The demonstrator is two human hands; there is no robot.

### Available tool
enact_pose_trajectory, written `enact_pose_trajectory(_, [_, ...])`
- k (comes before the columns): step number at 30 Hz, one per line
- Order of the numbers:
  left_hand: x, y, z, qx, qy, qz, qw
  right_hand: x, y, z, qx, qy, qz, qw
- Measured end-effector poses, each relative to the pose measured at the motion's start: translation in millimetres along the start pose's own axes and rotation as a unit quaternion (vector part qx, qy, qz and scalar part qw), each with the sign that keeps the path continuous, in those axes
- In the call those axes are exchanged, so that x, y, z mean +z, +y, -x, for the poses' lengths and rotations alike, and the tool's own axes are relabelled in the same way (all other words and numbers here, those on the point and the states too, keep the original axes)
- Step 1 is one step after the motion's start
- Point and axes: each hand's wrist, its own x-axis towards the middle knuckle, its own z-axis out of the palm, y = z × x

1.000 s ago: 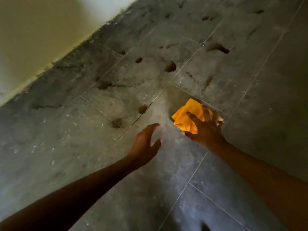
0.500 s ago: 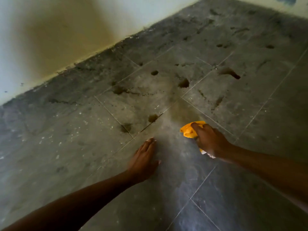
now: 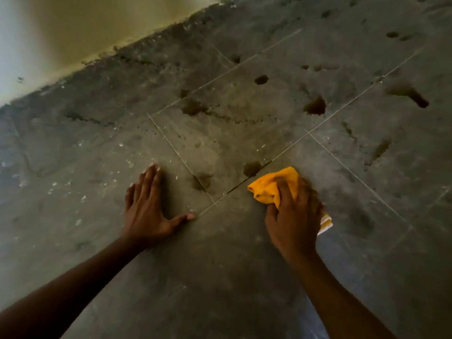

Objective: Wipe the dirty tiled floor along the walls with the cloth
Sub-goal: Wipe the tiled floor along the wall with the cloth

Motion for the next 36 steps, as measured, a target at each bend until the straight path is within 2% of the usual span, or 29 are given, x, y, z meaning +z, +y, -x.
enact_pose_trajectory(5, [6, -2, -3, 0.018, -0.004, -0.054, 0.998, 14, -15, -4, 0.035, 0.037, 0.029, 0.998])
enact_pose_trajectory(9, [4, -2, -5, 0.022, -0.017, -0.068, 0.997, 27, -37, -13, 0.101, 0.048, 0.017, 0.994])
enact_pose_trajectory(10, [4, -4, -4, 0.019, -0.013, -0.067, 0.997, 28, -46, -10, 0.087, 0.038, 0.025, 0.995])
enact_pose_trajectory(13, [5, -6, 1, 0.009, 0.010, -0.062, 0.998, 25, -46, 8, -0.044, 0.011, 0.050, 0.998])
enact_pose_trajectory(15, [5, -6, -3, 0.006, 0.020, -0.063, 0.998, 16, -21, 29, -0.065, -0.024, 0.070, 0.995])
enact_pose_trajectory(17, [6, -3, -6, 0.004, 0.013, -0.066, 0.998, 4, 8, 52, 0.049, -0.043, 0.103, 0.992])
enact_pose_trajectory(19, [7, -2, -6, -0.001, 0.012, -0.069, 0.998, -1, 16, 40, 0.182, -0.019, 0.103, 0.978])
enact_pose_trajectory(21, [12, 2, -5, 0.006, 0.004, -0.083, 0.997, 11, 0, -4, 0.237, 0.005, 0.063, 0.969])
enact_pose_trajectory(22, [13, 3, -4, 0.005, 0.003, -0.086, 0.996, 16, -16, -24, 0.224, 0.007, 0.038, 0.974])
enact_pose_trajectory(24, [13, 1, -5, 0.007, 0.002, -0.085, 0.996, 32, -44, -39, 0.127, 0.024, 0.039, 0.991])
enact_pose_trajectory(26, [13, 1, -6, 0.009, 0.005, -0.088, 0.996, 36, -53, -16, 0.016, 0.010, 0.063, 0.998])
enact_pose_trajectory(28, [12, 4, -4, 0.009, 0.010, -0.084, 0.996, 30, -34, 23, -0.043, -0.012, 0.083, 0.996])
enact_pose_trajectory(30, [7, 4, -6, 0.006, 0.011, -0.080, 0.997, 20, -14, 35, -0.006, -0.019, 0.102, 0.995])
enact_pose_trajectory(33, [6, 4, -8, 0.017, 0.002, -0.079, 0.997, 28, -25, -14, 0.176, 0.034, 0.061, 0.982])
enact_pose_trajectory(34, [6, 2, -7, 0.019, 0.000, -0.079, 0.997, 36, -44, -36, 0.198, 0.041, 0.039, 0.978])
enact_pose_trajectory(36, [8, 0, -7, 0.019, -0.005, -0.076, 0.997, 49, -83, -54, 0.122, 0.028, 0.031, 0.992])
